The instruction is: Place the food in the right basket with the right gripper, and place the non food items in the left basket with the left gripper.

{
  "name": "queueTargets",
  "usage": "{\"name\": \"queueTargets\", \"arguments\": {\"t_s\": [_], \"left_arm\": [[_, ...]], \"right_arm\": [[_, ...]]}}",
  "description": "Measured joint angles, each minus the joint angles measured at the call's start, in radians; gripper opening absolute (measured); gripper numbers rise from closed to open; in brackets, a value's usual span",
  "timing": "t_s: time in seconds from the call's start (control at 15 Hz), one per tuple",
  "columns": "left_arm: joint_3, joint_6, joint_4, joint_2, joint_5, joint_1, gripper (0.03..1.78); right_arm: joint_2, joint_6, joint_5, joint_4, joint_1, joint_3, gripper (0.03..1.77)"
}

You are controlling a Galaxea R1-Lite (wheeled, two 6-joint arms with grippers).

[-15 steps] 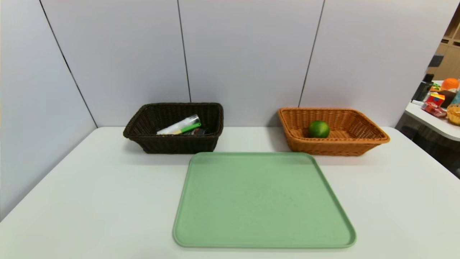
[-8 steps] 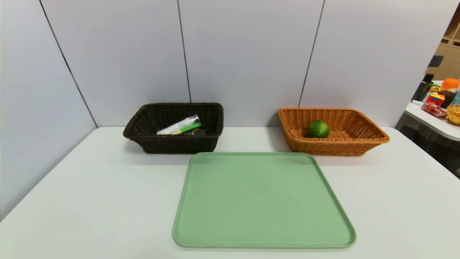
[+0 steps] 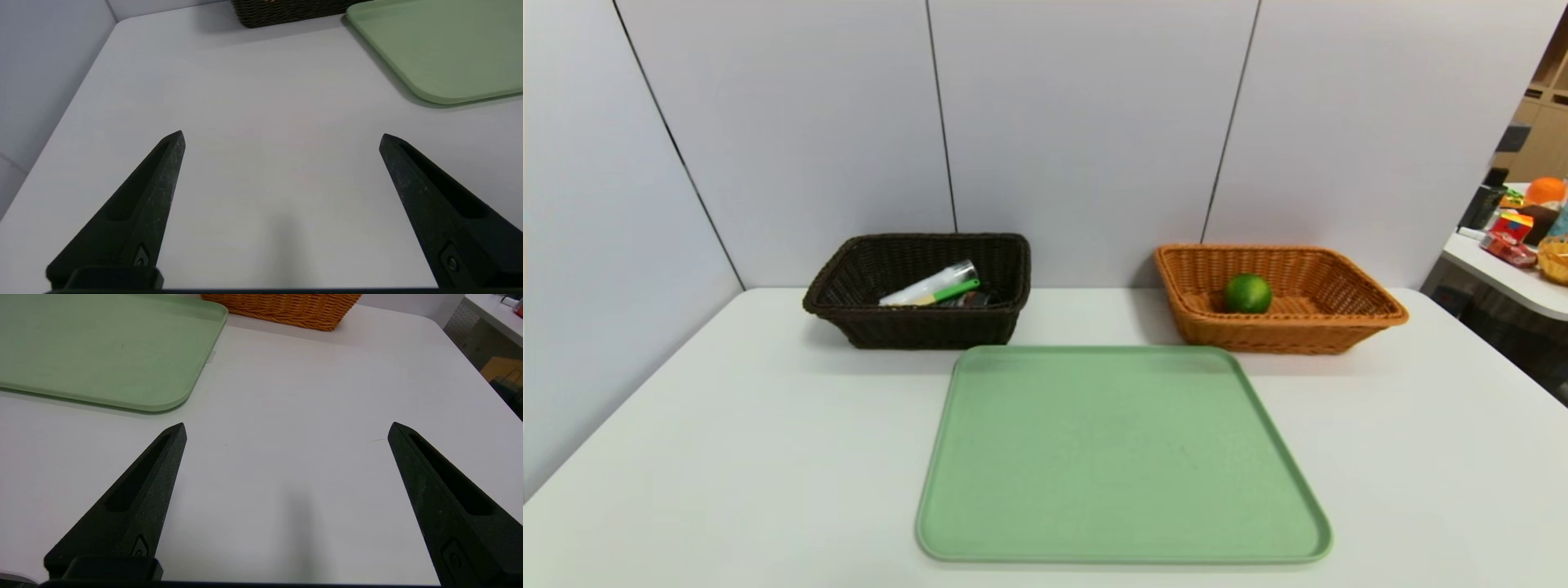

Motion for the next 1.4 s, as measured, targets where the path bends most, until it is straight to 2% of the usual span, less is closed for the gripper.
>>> {"name": "queueTargets", "arguments": {"t_s": [0.2, 0.33, 0.53, 0.8, 0.93, 1.07, 1.2, 1.4], "left_arm": [[0.043, 0.026, -0.031, -0.008, 0.142, -0.001, 1.69], [0.090, 0.047, -0.143, -0.010, 0.184, -0.001, 1.69], [0.115, 0.049, -0.186, -0.010, 0.173, -0.001, 1.69], [0.147, 0.040, -0.198, -0.010, 0.096, -0.006, 1.69], [0.151, 0.020, -0.197, -0.010, 0.102, -0.007, 1.69], [0.153, -0.062, -0.196, -0.011, 0.117, -0.007, 1.69], [0.153, -0.107, -0.197, -0.010, 0.140, -0.007, 1.69], [0.153, -0.143, -0.197, -0.011, 0.157, -0.006, 1.69]], "right_arm": [[-0.011, 0.001, -0.007, 0.000, 0.000, 0.000, 1.70], [-0.013, 0.002, -0.009, 0.000, 0.000, 0.000, 1.70], [-0.014, 0.005, -0.014, 0.001, 0.000, 0.000, 1.70], [-0.014, 0.022, -0.021, 0.004, 0.000, 0.000, 1.70], [-0.014, 0.067, -0.022, 0.003, 0.000, -0.001, 1.70], [-0.014, 0.100, -0.029, 0.005, 0.000, -0.001, 1.70], [-0.014, 0.144, -0.061, 0.011, 0.000, -0.004, 1.70], [-0.014, 0.152, -0.063, 0.013, 0.000, -0.004, 1.70]]}}
